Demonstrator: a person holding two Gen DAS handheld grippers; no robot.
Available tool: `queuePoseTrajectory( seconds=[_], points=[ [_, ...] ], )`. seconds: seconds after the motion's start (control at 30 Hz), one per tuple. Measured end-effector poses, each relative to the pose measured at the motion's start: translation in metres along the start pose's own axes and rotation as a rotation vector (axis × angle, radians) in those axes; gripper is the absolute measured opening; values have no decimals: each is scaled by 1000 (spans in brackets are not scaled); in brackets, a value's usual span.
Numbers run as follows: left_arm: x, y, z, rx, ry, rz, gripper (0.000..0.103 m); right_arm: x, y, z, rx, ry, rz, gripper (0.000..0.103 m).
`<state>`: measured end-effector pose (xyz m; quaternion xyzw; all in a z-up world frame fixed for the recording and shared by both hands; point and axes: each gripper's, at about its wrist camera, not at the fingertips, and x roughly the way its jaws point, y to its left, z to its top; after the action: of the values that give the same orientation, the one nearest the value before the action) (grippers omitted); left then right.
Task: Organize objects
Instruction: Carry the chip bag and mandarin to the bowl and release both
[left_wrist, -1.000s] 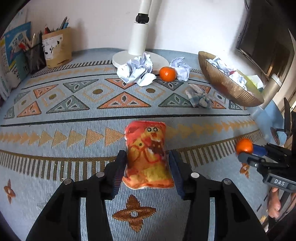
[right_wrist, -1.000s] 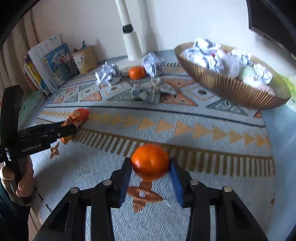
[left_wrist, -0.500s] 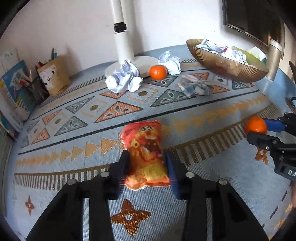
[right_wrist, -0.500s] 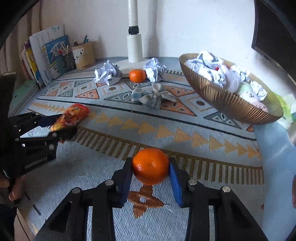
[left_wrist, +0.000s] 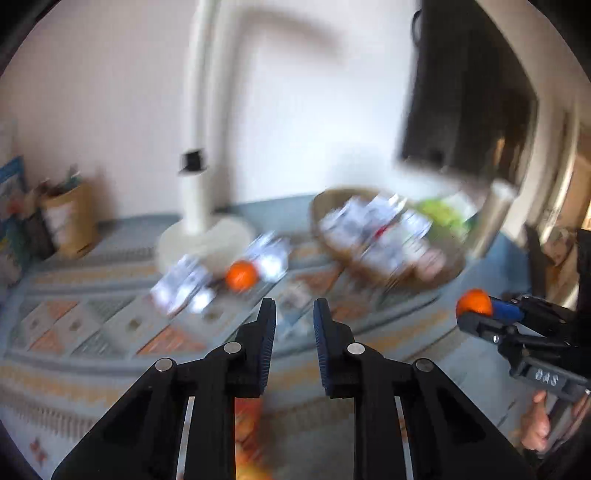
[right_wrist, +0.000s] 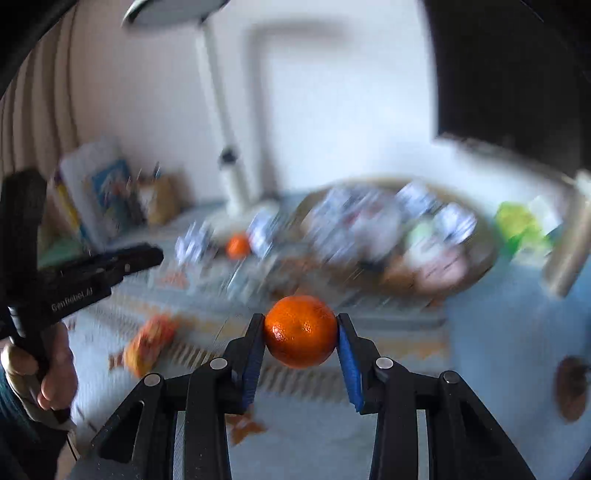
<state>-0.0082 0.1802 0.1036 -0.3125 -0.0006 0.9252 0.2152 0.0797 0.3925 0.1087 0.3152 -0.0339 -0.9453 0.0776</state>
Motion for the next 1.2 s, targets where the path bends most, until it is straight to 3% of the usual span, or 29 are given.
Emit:
queuePoseTrajectory(
  seconds=[0.07, 0.13, 0.2, 0.23, 0.27, 0.37, 0.43, 0.47, 0.5, 0.57, 0.6, 0.7, 0.9, 1.07, 1.2],
  points=[
    [0, -2, 15, 8, -22, -15, 18, -9, -22, 17, 29, -25, -6, 37],
    [-4, 7, 14, -4, -9, -23, 28, -16, -37, 23, 53, -37, -6, 37],
    [-9, 23, -6, -26, 51, 18, 81, -20, -43, 17, 75, -41, 40, 37],
    [-11, 31, -20, -49, 76, 48, 90, -19, -43, 11, 90, -32, 73, 37],
    [-13, 40, -36, -84, 102, 81, 92, -14, -42, 5, 104, -16, 98, 37],
    [-5, 51, -76, -132, 216, 117, 91, 5, -30, -17, 126, 50, 126, 37],
    [9, 49, -92, -108, 296, 135, 90, 14, -24, -26, 131, 97, 132, 37],
    [15, 47, -97, -95, 322, 137, 79, 17, -22, -29, 134, 107, 136, 37],
    [19, 45, -100, -88, 333, 143, 58, 17, -20, -31, 135, 111, 141, 37],
    [23, 37, -102, -57, 312, 174, 51, 13, -19, -33, 127, 104, 133, 37],
    [25, 34, -100, -41, 316, 178, 38, 10, -18, -33, 118, 99, 120, 37],
    [27, 32, -92, -12, 329, 162, 25, -6, -26, -32, 97, 69, 64, 37],
    [16, 19, -63, -57, 239, 89, 24, -32, -75, -16, 200, -1, 53, 37],
    [23, -22, 0, -32, 110, -10, 24, -33, -111, 24, 273, -69, 21, 37],
    [56, -57, 46, -28, 50, -106, 25, -8, -137, 59, 346, -113, -33, 37]
  ],
)
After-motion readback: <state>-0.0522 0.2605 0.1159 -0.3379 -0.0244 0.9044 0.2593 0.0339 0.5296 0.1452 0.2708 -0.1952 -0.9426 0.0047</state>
